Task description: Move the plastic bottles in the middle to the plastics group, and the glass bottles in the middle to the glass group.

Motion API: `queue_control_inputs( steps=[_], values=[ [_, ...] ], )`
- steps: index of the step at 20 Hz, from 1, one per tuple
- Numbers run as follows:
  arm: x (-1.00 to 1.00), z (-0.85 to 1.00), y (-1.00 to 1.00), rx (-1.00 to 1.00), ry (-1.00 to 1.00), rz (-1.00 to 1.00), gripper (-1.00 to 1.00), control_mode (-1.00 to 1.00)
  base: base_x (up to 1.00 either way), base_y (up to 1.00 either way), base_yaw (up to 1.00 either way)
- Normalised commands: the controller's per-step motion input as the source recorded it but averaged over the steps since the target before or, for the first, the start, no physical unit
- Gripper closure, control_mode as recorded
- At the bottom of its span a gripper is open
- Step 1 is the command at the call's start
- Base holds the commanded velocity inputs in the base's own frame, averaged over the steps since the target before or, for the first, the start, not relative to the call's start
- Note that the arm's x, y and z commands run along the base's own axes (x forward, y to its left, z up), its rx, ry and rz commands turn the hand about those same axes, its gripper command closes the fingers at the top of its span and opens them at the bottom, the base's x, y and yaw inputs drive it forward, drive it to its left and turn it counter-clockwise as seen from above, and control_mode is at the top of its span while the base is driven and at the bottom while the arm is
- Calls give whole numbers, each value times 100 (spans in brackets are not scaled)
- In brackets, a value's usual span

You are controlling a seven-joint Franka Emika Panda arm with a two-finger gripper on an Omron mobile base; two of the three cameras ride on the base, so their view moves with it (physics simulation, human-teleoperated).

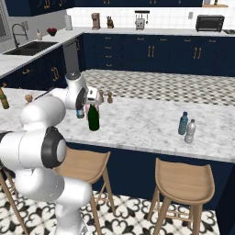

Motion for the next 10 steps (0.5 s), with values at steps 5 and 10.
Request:
queue_control_inputs(
  steps=[5,10],
  values=[
    [5,-12,3,0,0,3,-100,-100,0,0,0],
    [21,-14,0,0,0,0,-100,-100,0,0,0]
  ],
)
